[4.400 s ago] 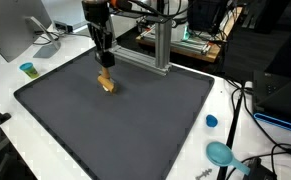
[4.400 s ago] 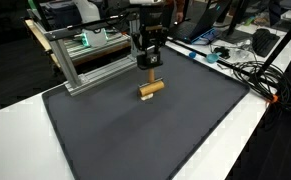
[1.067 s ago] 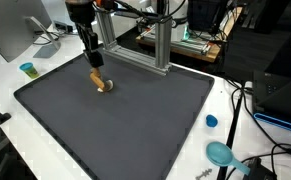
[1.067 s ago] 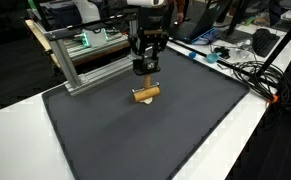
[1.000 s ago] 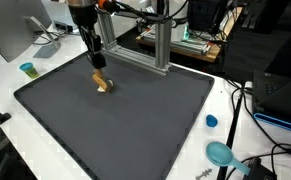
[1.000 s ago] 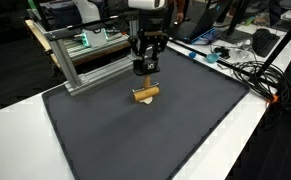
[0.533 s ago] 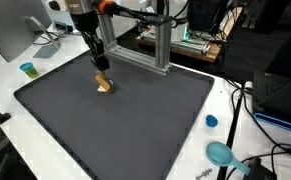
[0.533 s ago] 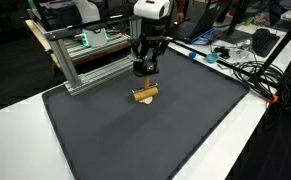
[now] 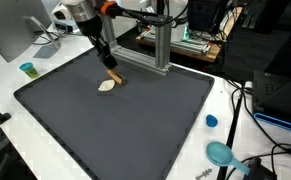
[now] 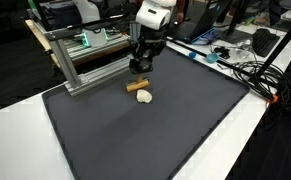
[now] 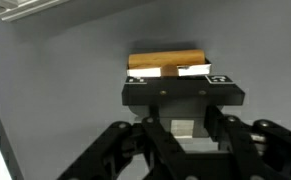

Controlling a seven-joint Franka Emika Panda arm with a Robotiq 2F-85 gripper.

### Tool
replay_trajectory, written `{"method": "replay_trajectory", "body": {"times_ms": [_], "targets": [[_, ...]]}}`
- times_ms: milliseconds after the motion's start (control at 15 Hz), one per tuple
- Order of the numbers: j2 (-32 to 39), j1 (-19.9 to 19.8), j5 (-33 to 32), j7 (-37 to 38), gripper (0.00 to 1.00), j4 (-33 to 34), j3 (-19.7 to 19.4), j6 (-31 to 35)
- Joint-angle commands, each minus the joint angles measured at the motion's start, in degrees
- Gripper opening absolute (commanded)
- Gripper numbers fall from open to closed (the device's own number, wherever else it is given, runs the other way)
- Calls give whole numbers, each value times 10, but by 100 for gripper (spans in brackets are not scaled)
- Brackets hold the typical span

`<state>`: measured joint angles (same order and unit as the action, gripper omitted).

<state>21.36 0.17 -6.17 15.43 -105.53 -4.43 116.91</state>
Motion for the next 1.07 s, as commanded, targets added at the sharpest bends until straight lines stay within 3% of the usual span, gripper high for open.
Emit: {"method": "replay_trajectory", "body": {"times_ms": [0, 533, 1000], "targets": [[2, -1, 1, -23, 21, -9, 5, -14], [-141, 3, -58, -204, 21, -107, 31, 12], [-110, 9, -74, -373, 21, -38, 60, 2]]}}
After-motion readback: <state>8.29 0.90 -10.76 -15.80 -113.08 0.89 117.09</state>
